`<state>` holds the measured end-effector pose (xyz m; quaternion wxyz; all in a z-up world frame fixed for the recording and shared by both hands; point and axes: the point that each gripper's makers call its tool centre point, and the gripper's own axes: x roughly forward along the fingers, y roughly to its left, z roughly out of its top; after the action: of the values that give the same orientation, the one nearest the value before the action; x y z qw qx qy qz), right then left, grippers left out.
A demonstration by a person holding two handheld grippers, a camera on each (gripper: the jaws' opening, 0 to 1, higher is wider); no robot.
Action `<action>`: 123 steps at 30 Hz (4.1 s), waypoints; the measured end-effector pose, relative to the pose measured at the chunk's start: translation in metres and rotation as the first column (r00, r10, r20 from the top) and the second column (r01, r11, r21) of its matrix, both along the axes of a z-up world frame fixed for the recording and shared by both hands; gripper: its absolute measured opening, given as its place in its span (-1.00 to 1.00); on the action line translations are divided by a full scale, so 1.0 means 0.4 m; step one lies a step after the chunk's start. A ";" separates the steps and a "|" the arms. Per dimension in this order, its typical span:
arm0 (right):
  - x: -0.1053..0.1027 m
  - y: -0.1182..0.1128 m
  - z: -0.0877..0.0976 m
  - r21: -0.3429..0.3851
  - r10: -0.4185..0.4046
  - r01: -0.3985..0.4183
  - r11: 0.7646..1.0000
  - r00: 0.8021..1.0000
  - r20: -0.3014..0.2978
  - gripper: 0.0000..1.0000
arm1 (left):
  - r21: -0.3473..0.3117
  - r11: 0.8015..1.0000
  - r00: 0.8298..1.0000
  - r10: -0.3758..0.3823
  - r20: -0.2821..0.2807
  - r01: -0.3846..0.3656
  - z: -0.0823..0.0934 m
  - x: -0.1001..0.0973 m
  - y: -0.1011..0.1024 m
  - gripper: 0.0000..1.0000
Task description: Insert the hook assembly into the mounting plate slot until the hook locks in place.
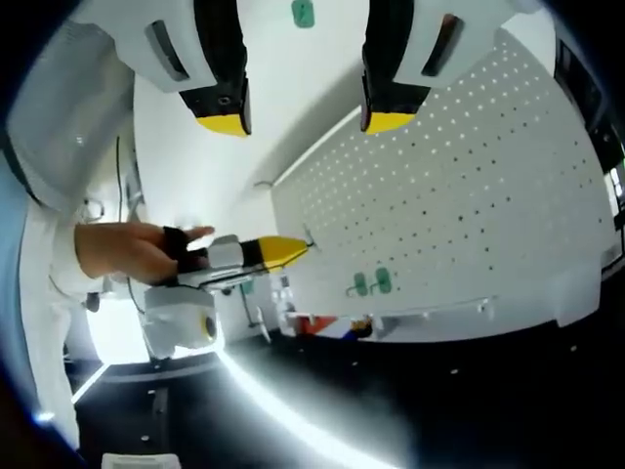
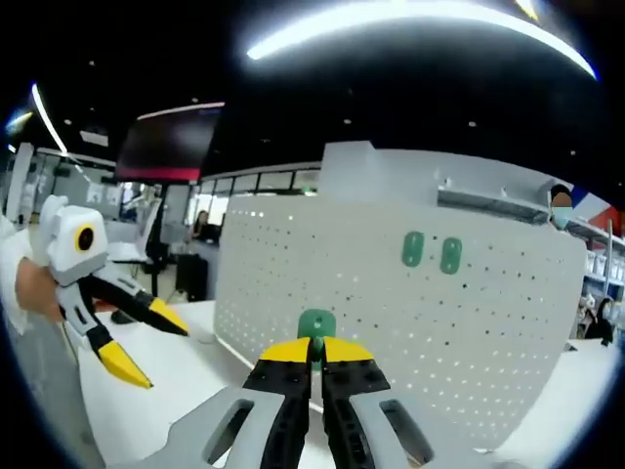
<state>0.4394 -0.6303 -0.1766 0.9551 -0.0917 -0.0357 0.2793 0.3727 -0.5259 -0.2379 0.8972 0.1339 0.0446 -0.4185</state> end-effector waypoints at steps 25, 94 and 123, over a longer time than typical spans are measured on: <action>0.139 -0.244 0.149 0.089 -0.261 0.250 0.964 0.953 0.156 -0.99 | 0.004 1.000 1.000 0.020 0.017 -0.020 0.000 0.001 0.002 0.03; 0.356 -0.311 0.205 0.148 -0.398 0.374 0.916 0.895 0.202 -1.00 | 0.192 0.980 0.983 0.016 0.181 -0.052 0.070 0.076 0.084 0.23; 0.379 -0.307 0.189 0.139 -0.399 0.378 0.915 0.898 0.187 -1.00 | 0.194 0.980 0.985 0.018 0.171 -0.052 0.062 0.079 0.087 0.18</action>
<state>0.5908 -0.7531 -0.1009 0.9857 -0.0788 -0.1317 0.0693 0.4045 -0.4910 -0.2132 0.8872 0.2567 0.0123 -0.3831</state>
